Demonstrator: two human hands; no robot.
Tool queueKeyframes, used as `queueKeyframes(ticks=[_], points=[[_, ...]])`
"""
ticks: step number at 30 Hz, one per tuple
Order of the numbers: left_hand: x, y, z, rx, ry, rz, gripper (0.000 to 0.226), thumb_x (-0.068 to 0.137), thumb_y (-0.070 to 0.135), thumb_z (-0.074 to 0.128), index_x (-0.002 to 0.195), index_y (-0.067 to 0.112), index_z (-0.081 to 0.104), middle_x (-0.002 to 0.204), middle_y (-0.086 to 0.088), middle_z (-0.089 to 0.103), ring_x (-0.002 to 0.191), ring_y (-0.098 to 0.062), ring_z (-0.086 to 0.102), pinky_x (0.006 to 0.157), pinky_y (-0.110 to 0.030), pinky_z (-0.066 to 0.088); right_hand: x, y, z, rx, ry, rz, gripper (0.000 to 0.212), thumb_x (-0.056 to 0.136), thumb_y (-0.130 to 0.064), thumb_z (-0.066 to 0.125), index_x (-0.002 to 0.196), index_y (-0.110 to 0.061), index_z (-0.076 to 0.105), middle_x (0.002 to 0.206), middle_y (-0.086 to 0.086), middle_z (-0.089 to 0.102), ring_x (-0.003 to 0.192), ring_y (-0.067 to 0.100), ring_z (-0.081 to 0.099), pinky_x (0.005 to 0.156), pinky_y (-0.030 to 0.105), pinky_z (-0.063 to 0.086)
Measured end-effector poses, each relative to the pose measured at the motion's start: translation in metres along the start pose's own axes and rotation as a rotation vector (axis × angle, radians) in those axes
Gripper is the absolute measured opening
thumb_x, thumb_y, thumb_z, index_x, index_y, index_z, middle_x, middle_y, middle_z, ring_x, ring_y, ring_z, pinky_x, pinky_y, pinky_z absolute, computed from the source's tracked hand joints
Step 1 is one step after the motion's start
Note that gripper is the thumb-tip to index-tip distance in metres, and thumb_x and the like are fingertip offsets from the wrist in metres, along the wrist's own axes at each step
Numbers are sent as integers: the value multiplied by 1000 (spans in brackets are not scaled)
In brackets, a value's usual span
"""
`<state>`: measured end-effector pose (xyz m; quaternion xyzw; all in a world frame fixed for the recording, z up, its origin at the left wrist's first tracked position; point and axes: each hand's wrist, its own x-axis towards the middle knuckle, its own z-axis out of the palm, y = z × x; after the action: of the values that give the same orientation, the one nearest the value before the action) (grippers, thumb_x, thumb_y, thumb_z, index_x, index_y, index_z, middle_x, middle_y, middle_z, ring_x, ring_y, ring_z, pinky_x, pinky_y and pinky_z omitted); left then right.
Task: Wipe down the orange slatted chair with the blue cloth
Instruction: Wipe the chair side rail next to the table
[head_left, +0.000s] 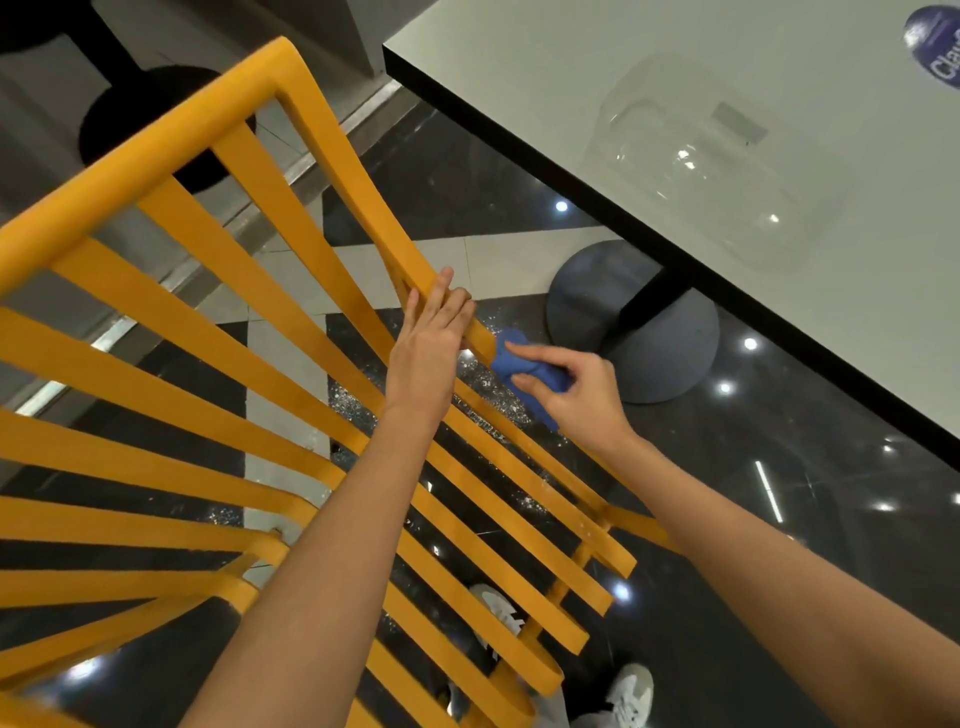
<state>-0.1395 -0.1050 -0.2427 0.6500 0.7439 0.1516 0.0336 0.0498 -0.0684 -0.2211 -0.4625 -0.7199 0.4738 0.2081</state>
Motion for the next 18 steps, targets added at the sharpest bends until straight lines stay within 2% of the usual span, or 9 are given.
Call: queueKeyframes(ticks=[4, 7, 8, 10, 12, 13, 15, 17, 18], points=[[1, -1, 3, -71, 2, -2, 55, 86, -7, 66, 138, 4, 50, 149, -14, 45, 149, -31, 19, 120, -51, 11, 12, 9, -11, -51, -10, 134, 33, 87, -20, 73, 120, -16, 70, 110, -3, 71, 103, 10, 66, 81, 17, 54], [1, -1, 3, -90, 3, -11, 61, 87, -6, 65, 143, 8, 45, 154, -8, 40, 151, -25, 12, 123, -48, 11, 33, -9, 3, -111, -31, 60, 33, 88, -20, 72, 121, -16, 69, 113, -1, 71, 104, 10, 64, 87, 22, 54], [-2, 1, 0, -146, 30, -18, 62, 87, -6, 63, 144, 9, 45, 154, -7, 40, 150, -23, 14, 123, -46, 12, 31, -15, 6, -89, 1, 29, 33, 89, -18, 71, 121, -17, 69, 114, -3, 70, 104, 6, 63, 88, 20, 54], [-10, 4, -9, -313, 158, -63, 55, 88, -6, 61, 140, 8, 51, 146, -8, 50, 144, -22, 33, 120, -42, 25, 19, -20, 10, -21, 103, -5, 33, 88, -17, 71, 122, -20, 68, 114, -8, 69, 103, -1, 62, 88, 14, 52], [-23, 11, -17, -457, 375, -230, 40, 91, -1, 60, 129, 8, 62, 128, -5, 65, 125, -16, 55, 109, -30, 41, 2, -14, 14, -39, 147, -48, 35, 87, -14, 72, 121, -20, 69, 116, -8, 69, 105, 0, 62, 92, 18, 52], [-28, 14, -20, -529, 457, -369, 34, 93, 2, 59, 126, 9, 65, 122, -2, 68, 115, -7, 58, 102, -18, 42, -3, -10, 17, -73, 140, -66, 36, 86, -14, 73, 121, -21, 69, 118, -6, 69, 107, 3, 63, 95, 24, 53], [-30, 20, -23, -730, 482, -650, 33, 97, 7, 56, 129, 10, 63, 125, 3, 64, 111, 9, 51, 93, 0, 36, 2, -7, 25, -112, 128, -62, 38, 86, -14, 73, 122, -22, 69, 120, -2, 69, 109, 8, 64, 97, 30, 53], [-25, 23, -22, -970, 432, -808, 37, 100, 9, 50, 137, 12, 56, 137, 3, 57, 124, 5, 46, 97, 1, 34, 22, -16, 34, -111, 119, -27, 37, 88, -16, 72, 124, -23, 68, 118, -2, 70, 107, 8, 64, 93, 17, 51], [-21, 24, -22, -1103, 412, -844, 38, 101, 8, 47, 138, 12, 54, 141, 1, 55, 130, -1, 46, 103, -6, 36, 36, -25, 39, -99, 108, -19, 36, 89, -17, 70, 124, -22, 67, 118, -2, 70, 106, 9, 63, 89, 8, 47]])
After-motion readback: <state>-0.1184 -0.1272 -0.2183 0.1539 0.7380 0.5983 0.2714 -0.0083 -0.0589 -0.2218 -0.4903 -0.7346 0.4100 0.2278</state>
